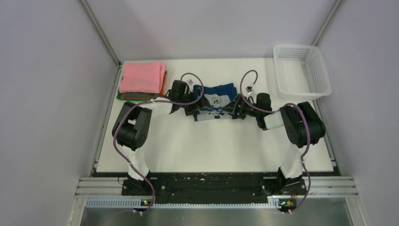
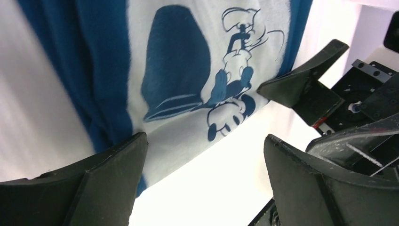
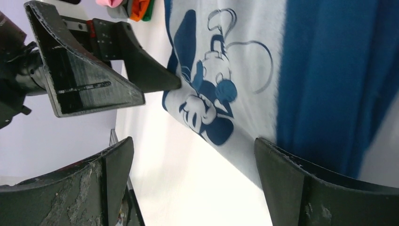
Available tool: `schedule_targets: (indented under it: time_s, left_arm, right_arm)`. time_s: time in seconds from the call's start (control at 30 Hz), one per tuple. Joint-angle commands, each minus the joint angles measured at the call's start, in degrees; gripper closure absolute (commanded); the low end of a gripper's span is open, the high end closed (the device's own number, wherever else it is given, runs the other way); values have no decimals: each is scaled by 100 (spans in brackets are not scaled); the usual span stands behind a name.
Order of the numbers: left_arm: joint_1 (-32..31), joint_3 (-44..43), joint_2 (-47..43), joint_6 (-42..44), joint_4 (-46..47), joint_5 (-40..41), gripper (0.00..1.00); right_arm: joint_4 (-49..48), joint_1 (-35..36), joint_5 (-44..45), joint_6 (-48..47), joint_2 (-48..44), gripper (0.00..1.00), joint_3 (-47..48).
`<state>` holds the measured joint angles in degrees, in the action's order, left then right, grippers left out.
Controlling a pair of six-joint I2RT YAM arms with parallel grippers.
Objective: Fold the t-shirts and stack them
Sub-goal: Smooth out wrinkles on the folded tshirt
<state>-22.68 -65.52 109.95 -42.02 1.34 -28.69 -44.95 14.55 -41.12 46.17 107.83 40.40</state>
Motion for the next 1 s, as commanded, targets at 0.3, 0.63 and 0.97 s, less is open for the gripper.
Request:
schedule_targets:
  time_s: [0.3,0.63,0.97]
  left_arm:
    - [82,-756,-759,661,-1138,677,1]
    - [457,-3001,1046,681,-1200,157,1]
    - [846,-3337,2197,529,-1030,-139,1]
  right_arm:
    - [1819,-221,-201,-526,-1582,1,425]
    - [1795,-220,-158,-286,-72,1,2684]
    - [2013,-492,217,-228,2141,1,3960]
